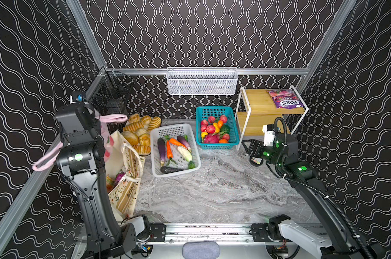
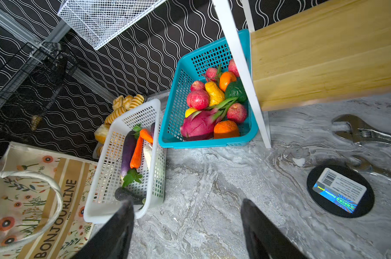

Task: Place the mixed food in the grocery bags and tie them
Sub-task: 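Lift the tied pink bag with the left gripper toward the canvas tote, then lower the pink bag into the canvas tote and open the left gripper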

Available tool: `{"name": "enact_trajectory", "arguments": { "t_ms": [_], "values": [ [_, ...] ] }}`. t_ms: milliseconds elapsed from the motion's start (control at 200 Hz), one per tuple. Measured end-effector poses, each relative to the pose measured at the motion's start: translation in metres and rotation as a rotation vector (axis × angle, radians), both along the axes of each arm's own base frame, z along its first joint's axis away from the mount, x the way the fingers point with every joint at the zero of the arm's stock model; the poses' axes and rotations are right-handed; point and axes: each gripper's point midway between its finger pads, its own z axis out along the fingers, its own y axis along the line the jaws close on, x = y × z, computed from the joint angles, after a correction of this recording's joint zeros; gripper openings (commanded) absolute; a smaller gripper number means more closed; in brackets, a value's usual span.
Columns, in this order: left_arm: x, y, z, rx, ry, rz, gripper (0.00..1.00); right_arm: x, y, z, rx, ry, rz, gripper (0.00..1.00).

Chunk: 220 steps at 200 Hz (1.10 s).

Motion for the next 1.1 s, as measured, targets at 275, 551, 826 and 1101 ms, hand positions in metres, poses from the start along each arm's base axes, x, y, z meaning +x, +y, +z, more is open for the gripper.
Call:
{"name": "enact_trajectory", "arguments": {
  "t_ms": [275, 551, 826, 1101],
  "values": [
    [-0.018, 0.001, -0.095, -0.187, 0.079, 0.038, 0.00, -0.003, 0.000, 0.010, -0.012, -0.024, 0.017, 0.76],
    [-0.055, -0.016, -0.061, -0.219, -0.106, 0.061, 0.00, -0.002, 0.002, 0.012, -0.032, -0.035, 0.033, 0.76],
    [-0.039, -0.017, -0.141, -0.380, 0.114, 0.092, 0.00, 0.000, 0.008, -0.003, -0.018, 0.004, 0.059, 0.76],
    [-0.011, -0.020, -0.224, -0.569, 0.297, 0.079, 0.00, 0.008, 0.012, -0.014, -0.025, 0.041, 0.065, 0.76]
  ]
}}
